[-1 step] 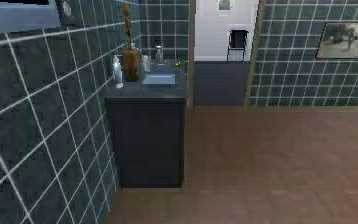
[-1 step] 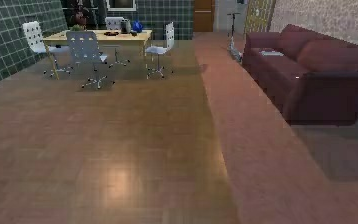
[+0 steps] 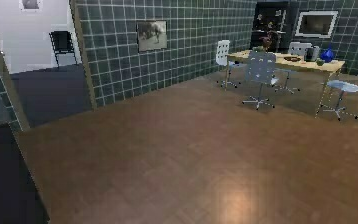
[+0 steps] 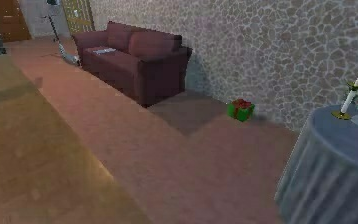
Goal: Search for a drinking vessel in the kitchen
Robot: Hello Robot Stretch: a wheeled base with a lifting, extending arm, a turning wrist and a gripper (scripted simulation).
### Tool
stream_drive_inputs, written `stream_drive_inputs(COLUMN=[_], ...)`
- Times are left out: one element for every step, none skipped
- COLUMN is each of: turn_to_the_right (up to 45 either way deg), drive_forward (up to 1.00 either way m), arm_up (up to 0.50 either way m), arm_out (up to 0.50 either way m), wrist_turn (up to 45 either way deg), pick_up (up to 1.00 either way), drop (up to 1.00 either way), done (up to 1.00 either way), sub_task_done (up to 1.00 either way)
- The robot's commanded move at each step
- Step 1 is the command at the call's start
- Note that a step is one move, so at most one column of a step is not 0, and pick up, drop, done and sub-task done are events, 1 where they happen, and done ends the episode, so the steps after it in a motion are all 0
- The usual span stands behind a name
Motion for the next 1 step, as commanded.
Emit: stream_drive_inputs(turn_to_the_right=[45.0], drive_forward=[0.00], arm_up=[0.00], arm_out=[0.00], wrist_turn=[0.0], pick_up=[0.00], drop=[0.00], done=[0.00], sub_task_done=[0.00])
